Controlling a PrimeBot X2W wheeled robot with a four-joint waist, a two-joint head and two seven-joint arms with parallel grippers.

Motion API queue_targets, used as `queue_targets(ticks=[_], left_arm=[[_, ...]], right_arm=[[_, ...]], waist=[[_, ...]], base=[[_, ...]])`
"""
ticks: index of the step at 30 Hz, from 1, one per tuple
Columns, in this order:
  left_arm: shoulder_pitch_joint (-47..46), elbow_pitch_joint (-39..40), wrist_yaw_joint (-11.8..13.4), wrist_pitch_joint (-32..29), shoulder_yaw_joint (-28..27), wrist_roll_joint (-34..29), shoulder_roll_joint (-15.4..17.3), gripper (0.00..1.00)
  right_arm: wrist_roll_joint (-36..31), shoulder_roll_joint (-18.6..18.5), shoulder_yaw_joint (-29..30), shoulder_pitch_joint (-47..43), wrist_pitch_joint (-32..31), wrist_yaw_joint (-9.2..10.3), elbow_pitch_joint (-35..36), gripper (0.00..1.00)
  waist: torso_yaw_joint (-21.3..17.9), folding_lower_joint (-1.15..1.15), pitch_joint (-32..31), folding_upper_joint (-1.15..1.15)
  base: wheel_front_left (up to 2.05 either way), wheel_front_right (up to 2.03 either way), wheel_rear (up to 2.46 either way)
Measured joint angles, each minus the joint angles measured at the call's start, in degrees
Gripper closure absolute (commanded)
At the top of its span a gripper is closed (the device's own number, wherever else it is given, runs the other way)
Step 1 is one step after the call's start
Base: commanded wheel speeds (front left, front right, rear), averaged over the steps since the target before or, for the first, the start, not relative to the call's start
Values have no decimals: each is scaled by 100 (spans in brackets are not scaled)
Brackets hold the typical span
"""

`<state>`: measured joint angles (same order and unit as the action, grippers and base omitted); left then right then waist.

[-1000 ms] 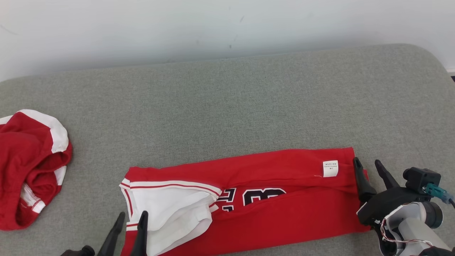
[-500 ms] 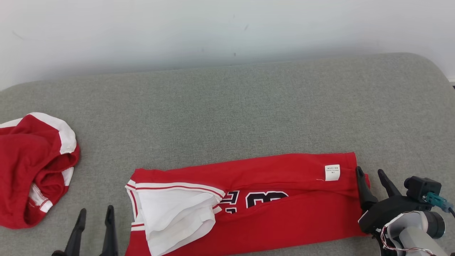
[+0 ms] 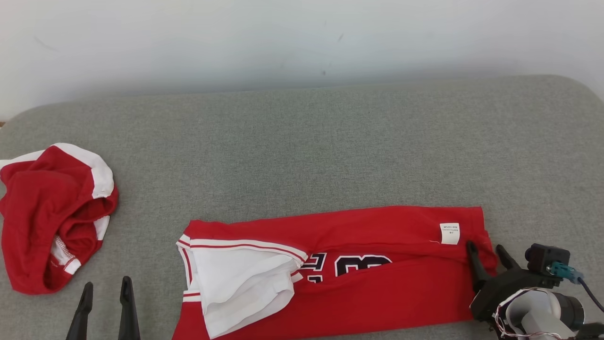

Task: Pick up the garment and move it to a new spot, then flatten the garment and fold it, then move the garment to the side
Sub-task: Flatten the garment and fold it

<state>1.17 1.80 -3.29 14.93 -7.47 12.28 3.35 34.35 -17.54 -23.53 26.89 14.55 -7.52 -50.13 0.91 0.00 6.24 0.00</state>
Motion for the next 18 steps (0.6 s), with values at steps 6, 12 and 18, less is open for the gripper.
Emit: queue_targets(ticks=[6,12,18], left_arm=[[-5,-2,-23,0,-48,-26,-24,0],[-9,-29,-42,0,-76,-31,-38,0],[-7,-71,-30,0,-104,-18,-41,0]], right_arm=[[97,60,-135,172,-40,0,-283,21],[212,64,-281,252,-30,0,-360,100],[300,-5,-365,311,10,0,-361,100]], waist=[[50,0,40,0],[60,0,47,0],[13,0,6,0]], base=[[0,0,0],[0,0,0],[0,0,0]])
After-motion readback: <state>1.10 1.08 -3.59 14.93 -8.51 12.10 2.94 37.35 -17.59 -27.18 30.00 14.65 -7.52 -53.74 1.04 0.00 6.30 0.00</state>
